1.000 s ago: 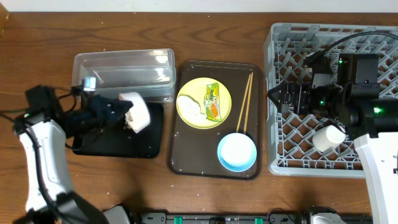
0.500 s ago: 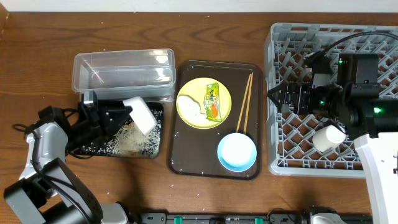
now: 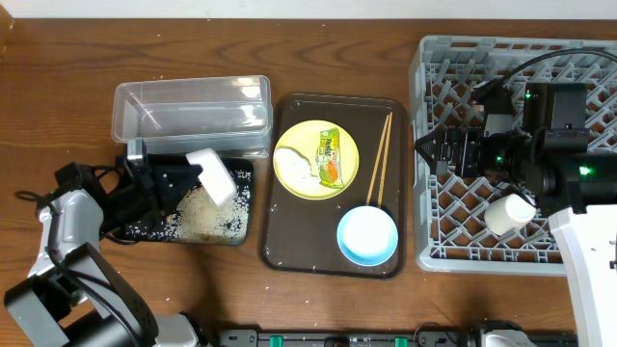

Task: Sort waste into correct bins and load items into the dishwasher rack
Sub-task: 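Tip pink bowl over black tray to dump rice, then return empty pink bowl to brown tray with left gripper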

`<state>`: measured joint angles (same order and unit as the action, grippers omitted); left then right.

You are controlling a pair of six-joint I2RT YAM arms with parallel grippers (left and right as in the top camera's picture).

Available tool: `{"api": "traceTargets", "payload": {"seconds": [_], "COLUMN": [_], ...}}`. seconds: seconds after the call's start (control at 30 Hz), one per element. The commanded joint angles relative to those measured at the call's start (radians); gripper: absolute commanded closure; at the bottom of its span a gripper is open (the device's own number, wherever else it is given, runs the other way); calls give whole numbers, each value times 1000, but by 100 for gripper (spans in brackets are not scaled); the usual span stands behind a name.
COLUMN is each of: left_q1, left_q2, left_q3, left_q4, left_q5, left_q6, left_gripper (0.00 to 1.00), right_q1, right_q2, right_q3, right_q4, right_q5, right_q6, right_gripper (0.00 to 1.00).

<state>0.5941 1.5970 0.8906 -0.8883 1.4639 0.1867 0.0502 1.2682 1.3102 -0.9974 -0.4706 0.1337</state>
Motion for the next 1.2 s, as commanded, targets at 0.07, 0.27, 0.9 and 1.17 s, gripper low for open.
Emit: {"api": "traceTargets", "payload": {"seconds": [0.07, 0.27, 0.9, 1.17], "left_q1": [-3, -11, -54, -298], "left_q2": [11, 14, -24, -184], "left_q3": [0, 0, 24, 24], "left_q4": [-28, -55, -89, -176], "left_q5": [13, -29, -188, -385], "left_q6": [85, 101, -21, -127], "left_gripper": [94, 94, 94, 94], "right_q1": [-8, -8, -8, -8], "right_q2": [-11, -11, -11, -11], "right_q3": [18, 18, 18, 18], "right_q4": [2, 2, -5, 1], "right_q5": [3, 3, 3, 6], "right_q6": [8, 8, 7, 0], "right_gripper": [2, 2, 2, 1]}}
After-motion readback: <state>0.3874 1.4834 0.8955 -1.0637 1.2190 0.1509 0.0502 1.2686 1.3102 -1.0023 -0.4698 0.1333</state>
